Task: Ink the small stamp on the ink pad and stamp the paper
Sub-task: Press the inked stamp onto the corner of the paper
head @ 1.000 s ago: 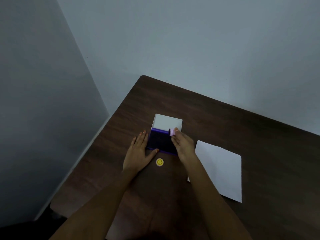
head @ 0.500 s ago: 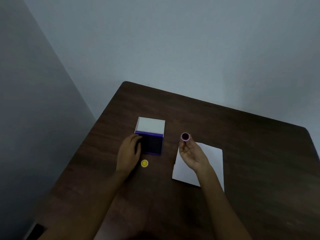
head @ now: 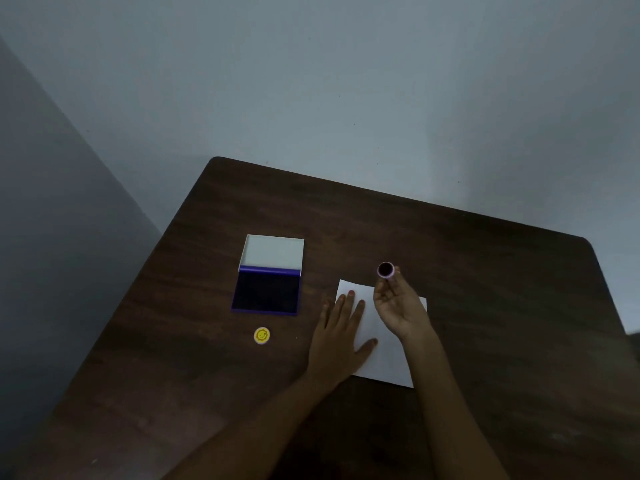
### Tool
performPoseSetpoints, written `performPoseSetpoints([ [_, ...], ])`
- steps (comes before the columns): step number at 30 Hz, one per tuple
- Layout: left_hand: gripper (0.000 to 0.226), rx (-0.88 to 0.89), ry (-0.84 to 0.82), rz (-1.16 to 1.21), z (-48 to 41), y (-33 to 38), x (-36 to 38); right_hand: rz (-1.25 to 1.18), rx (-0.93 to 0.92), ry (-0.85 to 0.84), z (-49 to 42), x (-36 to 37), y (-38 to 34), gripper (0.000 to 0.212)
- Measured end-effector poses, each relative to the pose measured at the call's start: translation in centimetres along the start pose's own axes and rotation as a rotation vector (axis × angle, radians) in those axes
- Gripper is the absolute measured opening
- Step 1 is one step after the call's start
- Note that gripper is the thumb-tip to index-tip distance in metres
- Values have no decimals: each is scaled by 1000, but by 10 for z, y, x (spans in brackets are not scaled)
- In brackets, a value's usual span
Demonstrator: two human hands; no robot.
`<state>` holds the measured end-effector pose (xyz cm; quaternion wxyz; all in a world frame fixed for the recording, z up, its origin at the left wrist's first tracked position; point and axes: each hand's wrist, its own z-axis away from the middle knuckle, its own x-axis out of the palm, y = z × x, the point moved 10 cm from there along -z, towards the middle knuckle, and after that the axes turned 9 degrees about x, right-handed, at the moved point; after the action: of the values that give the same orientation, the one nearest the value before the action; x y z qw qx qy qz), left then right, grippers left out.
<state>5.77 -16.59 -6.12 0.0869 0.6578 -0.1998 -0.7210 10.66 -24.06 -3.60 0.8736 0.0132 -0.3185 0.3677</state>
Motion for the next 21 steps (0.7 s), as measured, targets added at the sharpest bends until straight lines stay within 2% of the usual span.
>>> performPoseSetpoints([
  [3, 76, -12, -10, -21, -1, -2, 4, 201, -71, 91, -9, -1, -6, 9],
  [6, 77, 0, -13, -13, -2, -1, 4, 814, -302, 319, -9, 0, -24, 16],
  [9, 78, -7, -1, 18, 1, -1, 1, 1133, -509, 359, -10, 13, -28, 24],
  [14, 72, 39, 74, 10, 0, 4, -2, 1402, -613, 324, -18, 26, -15, 27],
  [21, 68, 58, 172, -18, 0, 6, -11, 1472, -752, 238, -16, 41, -5, 23],
])
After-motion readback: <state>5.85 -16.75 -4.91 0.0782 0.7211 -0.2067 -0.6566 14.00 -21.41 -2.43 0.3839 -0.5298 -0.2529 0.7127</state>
